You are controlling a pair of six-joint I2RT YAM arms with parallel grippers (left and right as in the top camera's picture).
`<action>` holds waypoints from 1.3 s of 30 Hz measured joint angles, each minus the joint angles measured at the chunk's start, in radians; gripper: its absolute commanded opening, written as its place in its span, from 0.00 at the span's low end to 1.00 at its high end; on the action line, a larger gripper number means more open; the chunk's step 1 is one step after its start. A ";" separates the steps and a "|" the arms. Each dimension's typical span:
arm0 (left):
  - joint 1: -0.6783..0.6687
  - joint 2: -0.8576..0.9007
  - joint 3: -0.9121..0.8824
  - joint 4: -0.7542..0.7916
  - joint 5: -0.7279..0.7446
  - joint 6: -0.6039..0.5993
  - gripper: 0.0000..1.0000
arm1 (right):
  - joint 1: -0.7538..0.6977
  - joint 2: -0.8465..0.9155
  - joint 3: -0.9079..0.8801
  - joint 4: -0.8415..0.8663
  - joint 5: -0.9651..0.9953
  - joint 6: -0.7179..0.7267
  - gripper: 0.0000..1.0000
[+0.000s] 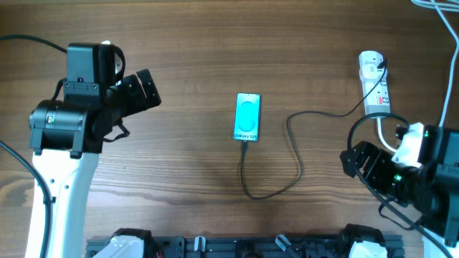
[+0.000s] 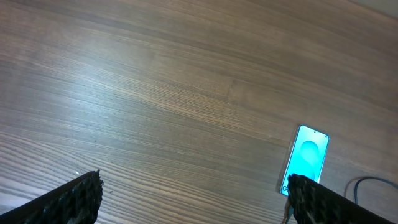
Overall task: Plug charger to phone and switch on socket
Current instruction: 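Lift the right gripper off the power strip and pull it back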
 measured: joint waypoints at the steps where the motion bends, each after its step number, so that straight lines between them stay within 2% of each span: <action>1: 0.000 0.000 0.000 0.000 0.000 0.000 1.00 | 0.000 -0.010 0.000 0.000 0.000 0.000 1.00; 31: 0.000 0.000 0.000 0.000 0.000 0.000 1.00 | 0.000 -0.040 -0.001 0.007 -0.035 -0.156 1.00; 35: 0.000 0.000 0.000 -0.001 0.000 0.000 1.00 | 0.003 -0.164 -0.097 0.106 -0.040 -0.157 0.99; 39: 0.000 0.000 0.000 0.000 0.000 0.000 1.00 | 0.124 -0.328 -0.264 0.371 -0.071 -0.159 1.00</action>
